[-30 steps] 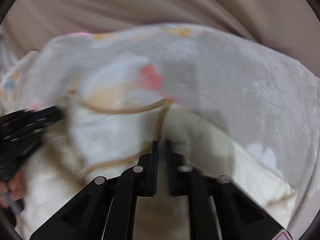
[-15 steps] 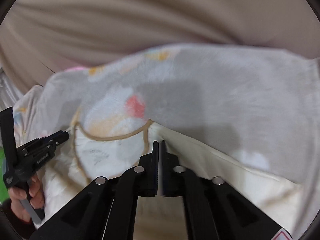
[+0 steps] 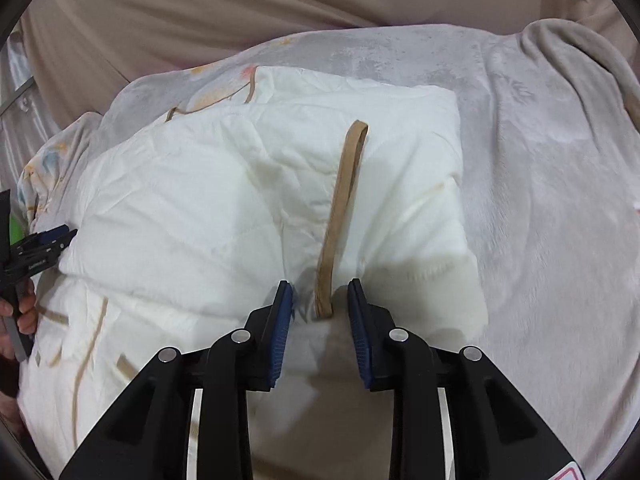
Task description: Fold large clothes
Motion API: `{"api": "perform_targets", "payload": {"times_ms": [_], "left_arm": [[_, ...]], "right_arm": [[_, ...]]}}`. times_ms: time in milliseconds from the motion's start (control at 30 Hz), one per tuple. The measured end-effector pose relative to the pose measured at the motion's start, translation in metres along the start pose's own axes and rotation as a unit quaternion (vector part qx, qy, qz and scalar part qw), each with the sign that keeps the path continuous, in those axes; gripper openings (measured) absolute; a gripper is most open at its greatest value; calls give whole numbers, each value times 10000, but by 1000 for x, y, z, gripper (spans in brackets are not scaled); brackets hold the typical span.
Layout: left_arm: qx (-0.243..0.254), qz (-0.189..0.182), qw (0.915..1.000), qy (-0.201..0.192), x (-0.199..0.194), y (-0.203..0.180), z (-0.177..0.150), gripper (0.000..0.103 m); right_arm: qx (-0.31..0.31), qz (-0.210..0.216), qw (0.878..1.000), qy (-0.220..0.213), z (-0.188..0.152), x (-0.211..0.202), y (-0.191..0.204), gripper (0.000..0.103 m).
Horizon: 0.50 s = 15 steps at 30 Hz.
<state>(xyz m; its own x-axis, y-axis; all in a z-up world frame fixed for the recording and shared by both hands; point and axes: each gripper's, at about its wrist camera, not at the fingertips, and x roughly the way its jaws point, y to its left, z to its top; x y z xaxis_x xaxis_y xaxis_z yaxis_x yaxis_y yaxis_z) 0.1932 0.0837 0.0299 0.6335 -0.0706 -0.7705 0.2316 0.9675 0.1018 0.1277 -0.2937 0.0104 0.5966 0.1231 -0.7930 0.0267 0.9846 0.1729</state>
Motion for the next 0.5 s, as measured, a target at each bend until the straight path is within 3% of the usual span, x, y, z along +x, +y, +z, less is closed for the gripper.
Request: {"api": "perform_targets", "payload": {"times_ms": [200,300,433,500], "left_arm": [[-204,78,9997,-62,-9,5,-10,65],[-387,-71,9992,-103,-34,13,-21,67],[-638,-537,9962,-242,-89,33,-60,85],[-737,-669,9946,-290,-114,42,-86,90]], "right_arm": [[283,-29,9996,-59,-8,-9,-7,18],[405,68,9987,-300,-19,-43,-4,25],[449,232,9969,-602,-67,-110,-12,53],[526,309,9965,-572,-96,-130,-20,59]]}}
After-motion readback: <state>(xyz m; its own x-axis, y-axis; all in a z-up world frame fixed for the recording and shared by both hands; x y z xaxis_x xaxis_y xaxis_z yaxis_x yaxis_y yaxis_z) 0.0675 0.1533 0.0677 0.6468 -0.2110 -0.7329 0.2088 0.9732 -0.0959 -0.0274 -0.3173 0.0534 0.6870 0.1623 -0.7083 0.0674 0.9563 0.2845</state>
